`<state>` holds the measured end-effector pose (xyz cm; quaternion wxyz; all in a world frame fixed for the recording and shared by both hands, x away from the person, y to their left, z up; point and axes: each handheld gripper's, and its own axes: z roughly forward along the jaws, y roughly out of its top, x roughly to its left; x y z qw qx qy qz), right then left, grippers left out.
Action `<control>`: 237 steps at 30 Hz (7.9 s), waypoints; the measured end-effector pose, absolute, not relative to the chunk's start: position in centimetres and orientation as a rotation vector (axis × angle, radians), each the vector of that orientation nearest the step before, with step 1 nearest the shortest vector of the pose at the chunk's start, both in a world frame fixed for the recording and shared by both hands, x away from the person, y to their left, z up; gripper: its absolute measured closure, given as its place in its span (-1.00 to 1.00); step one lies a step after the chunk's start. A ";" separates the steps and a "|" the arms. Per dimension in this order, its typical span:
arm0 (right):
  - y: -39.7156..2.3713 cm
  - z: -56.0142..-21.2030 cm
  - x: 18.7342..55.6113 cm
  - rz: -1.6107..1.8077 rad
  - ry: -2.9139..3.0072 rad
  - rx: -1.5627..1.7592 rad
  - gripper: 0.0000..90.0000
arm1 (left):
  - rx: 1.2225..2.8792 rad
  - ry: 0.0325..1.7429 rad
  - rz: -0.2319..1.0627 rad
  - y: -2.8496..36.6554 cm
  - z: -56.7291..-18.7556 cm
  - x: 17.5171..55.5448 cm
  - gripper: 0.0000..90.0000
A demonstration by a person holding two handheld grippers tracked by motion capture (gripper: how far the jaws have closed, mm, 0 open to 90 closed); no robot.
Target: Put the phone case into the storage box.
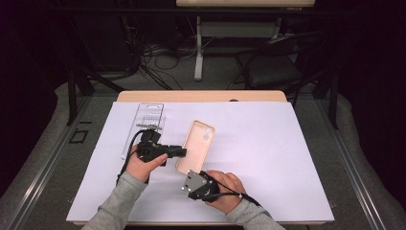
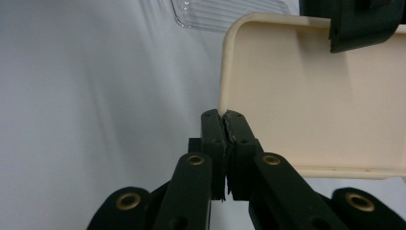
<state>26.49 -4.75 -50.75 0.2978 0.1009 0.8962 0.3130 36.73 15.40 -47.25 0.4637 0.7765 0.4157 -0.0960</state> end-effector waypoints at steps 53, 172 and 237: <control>-4.0 -51.3 25.8 0.833 2.397 0.211 0.97 | 1.871 1.101 -0.351 15.7 -48.1 37.2 0.75; -7.1 -49.5 28.6 1.057 2.319 0.596 0.18 | 1.649 0.992 -0.070 18.1 -47.6 36.3 0.79; -11.9 -45.5 34.4 1.570 2.268 1.011 -0.32 | 1.569 0.723 -0.019 18.4 -47.8 35.6 0.79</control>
